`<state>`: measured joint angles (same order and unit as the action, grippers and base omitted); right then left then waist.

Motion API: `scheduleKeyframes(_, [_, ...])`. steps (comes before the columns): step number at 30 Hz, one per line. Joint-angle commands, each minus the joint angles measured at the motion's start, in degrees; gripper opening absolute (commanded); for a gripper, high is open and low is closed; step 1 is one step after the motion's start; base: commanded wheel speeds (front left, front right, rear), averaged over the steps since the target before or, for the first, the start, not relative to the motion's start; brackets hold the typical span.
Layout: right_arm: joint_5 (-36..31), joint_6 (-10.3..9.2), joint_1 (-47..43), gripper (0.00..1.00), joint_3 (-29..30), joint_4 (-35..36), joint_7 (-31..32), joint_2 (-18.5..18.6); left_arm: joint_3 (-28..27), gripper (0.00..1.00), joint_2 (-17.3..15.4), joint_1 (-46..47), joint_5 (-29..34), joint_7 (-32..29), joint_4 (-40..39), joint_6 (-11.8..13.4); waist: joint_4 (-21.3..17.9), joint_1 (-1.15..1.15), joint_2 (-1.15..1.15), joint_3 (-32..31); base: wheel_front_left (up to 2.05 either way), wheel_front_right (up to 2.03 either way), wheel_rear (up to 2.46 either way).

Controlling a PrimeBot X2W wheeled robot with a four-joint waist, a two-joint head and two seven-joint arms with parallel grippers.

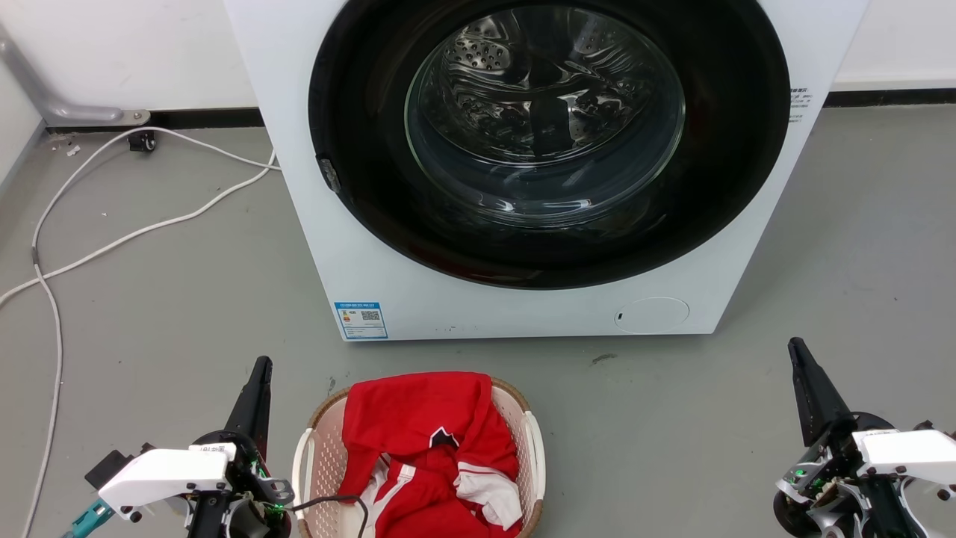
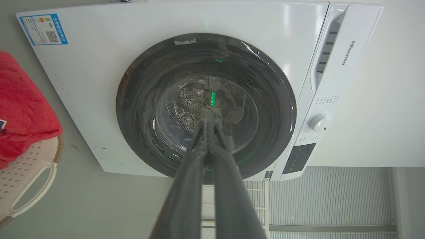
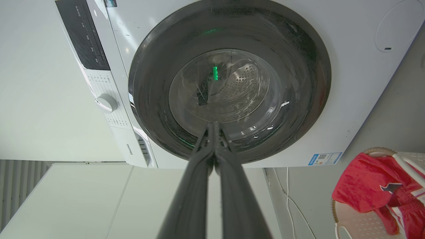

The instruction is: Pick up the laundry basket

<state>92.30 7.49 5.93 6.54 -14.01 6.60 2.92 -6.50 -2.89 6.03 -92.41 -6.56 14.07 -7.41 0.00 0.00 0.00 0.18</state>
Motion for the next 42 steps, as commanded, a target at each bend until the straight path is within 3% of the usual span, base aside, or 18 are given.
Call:
scheduleKeyframes(1, [0.23, 0.00, 0.60, 0.00, 0.00, -0.05, 0.05, -0.08, -0.11, 0.00, 0.04, 0.46, -0.01, -0.12, 0.01, -0.25, 0.00, 0.00, 0.00, 0.00, 0.00, 0.00, 0.00])
scheduleKeyframes(32, [0.23, 0.00, 0.61, 0.00, 0.00, -0.05, 0.04, -0.08, -0.11, 0.00, 0.04, 0.46, -0.02, -0.12, 0.01, -0.25, 0.00, 0.00, 0.00, 0.00, 0.00, 0.00, 0.00])
scheduleKeyframes(33, [-0.02, 0.00, 0.00, 1.00, -0.01, 0.01, -0.05, 0.00, 0.01, 1.00, 0.00, 0.00, -0.01, 0.05, -0.03, 0.00, 0.00, 0.00, 0.00, 0.00, 0.00, 0.00, 0.00])
scheduleKeyframes(42, [-2.30, 0.00, -1.25, 1.00, -0.27, -0.88, -1.95, -0.06, 0.67, 1.00, 0.13, -1.21, 2.21, 1.98, -0.22, 0.06, 0.04, 0.00, 0.00, 0.08, 0.00, 0.00, 0.00])
